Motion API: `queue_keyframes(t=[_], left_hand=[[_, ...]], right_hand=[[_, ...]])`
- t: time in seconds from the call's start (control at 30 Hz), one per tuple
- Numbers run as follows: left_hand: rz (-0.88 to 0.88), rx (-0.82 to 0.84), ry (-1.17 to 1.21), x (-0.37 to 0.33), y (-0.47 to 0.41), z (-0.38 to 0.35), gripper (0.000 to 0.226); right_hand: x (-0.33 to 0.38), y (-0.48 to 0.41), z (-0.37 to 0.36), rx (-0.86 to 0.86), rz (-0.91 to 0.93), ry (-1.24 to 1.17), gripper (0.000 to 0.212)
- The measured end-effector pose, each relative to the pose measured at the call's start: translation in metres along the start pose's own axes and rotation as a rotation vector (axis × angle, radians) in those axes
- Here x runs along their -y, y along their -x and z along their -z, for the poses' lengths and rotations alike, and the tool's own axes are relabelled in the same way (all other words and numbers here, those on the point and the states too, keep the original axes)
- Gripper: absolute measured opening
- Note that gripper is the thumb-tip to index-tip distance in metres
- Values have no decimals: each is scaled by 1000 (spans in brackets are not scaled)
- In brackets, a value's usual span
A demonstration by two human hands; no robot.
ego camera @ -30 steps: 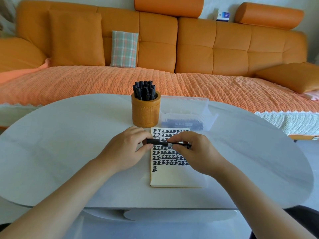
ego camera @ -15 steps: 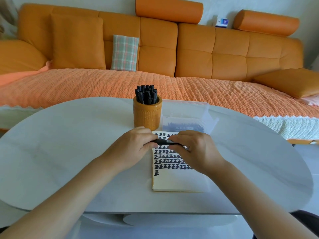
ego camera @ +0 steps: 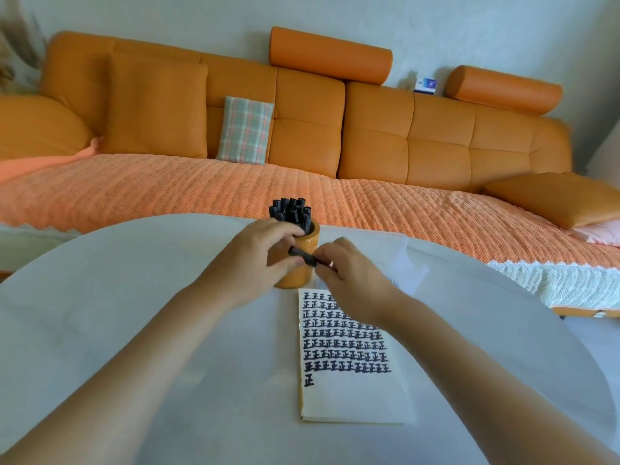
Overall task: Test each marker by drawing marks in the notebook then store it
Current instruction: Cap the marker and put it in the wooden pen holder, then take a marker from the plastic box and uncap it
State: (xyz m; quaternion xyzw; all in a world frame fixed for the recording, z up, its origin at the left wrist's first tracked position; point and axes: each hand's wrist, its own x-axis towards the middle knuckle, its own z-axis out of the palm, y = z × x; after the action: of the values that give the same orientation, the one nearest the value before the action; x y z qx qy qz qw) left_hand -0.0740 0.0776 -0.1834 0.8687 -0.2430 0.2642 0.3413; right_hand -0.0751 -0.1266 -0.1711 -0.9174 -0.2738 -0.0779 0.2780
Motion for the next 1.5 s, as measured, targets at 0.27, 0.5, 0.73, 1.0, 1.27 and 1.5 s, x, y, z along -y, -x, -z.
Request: queue_keyframes(t=[0.27, 0.5, 0.73, 1.0, 1.27, 1.5], left_hand=[[330, -147, 164, 31, -40, -7, 73], [488, 194, 320, 48, -67, -11, 118], [411, 111, 376, 52, -72, -20, 79], [269, -79, 328, 36, -70, -32, 58], [231, -93, 204, 41, -63, -37, 72], [227, -55, 89, 41, -66, -35, 52]], right_hand=[[2, -64, 38, -449, -184, -447, 18], [-10, -91, 21, -432, -179, -394, 27], [-20, -93, 6, -250, -250, -258, 26], [-30, -96, 3, -278, -251, -315, 12], [-30, -89, -7, -224, -94, -300, 30], [-38, -85, -4, -64, -56, -295, 46]])
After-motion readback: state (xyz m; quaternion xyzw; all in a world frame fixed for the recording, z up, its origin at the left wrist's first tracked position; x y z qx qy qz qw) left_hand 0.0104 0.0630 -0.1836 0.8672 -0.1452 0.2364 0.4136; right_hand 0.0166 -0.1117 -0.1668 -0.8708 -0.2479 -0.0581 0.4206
